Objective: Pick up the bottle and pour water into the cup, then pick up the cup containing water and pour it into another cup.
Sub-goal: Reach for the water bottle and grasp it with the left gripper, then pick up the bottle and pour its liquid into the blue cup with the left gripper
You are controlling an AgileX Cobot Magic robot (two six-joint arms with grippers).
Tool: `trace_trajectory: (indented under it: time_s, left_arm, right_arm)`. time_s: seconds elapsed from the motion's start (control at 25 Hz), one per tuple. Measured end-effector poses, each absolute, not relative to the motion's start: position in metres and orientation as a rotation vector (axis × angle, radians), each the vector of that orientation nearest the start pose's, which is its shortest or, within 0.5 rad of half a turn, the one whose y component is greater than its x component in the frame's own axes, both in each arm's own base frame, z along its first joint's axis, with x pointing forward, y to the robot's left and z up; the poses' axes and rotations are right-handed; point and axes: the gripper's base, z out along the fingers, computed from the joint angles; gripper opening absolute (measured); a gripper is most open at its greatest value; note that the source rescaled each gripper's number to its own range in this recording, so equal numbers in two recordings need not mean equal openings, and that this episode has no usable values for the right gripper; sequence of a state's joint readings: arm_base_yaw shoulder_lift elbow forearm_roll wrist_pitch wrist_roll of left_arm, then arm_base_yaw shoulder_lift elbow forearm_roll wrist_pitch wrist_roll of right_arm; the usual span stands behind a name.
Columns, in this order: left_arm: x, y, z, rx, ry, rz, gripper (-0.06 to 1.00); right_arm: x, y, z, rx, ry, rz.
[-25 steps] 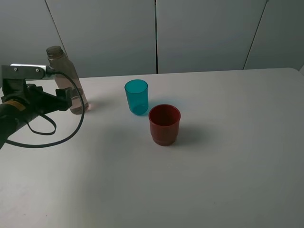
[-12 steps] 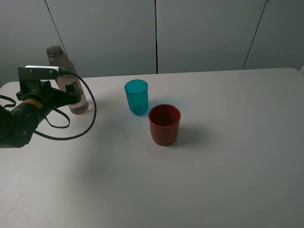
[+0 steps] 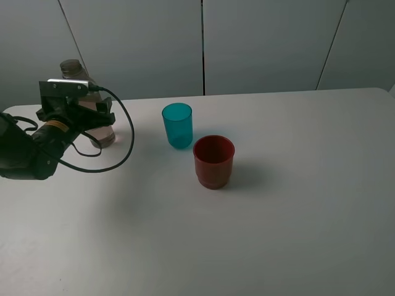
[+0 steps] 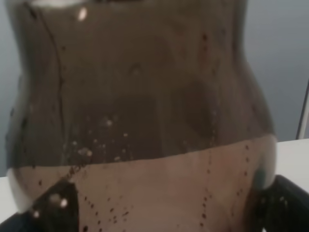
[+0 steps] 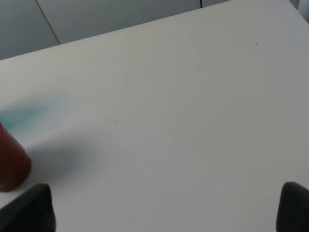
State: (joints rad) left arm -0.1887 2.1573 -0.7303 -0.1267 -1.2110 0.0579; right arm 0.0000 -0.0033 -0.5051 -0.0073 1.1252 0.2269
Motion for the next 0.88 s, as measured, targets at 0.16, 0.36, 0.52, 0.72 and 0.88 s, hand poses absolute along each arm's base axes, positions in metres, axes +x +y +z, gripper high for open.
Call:
trace_trajectory:
  time_s: [0.16,0.36,0.52,0.72,0.88]
  left_arm:
    - [0.3595,-0.0577,0.0827,0.082,1.691,-0.031,1.00]
    - [0.3619,-0.0582,0.0823,0.081,1.686,-0.032,0.59]
    - [0.3619,-0.0582,0.0823,0.079,1.687,-0.034,0.00]
    - [0.3619,-0.0582,0.0823,0.079,1.687,-0.034,0.00]
    - [0.3619,-0.0585,0.0823,0.083,1.686,-0.036,0.00]
  right_arm:
    - [-0.0088,-0.0006,0.2735,0.239,2.089,0.128]
    - [-0.0088,-0.0006,0.2735,0.239,2.089,0.128]
    - [-0.0088,-0.0006,0.2735,0.239,2.089,0.128]
    - [-0.0088,-0.0006,0.2735,0.239,2.089,0.128]
    - [-0.0088,-0.0006,0.2735,0.239,2.089,0.128]
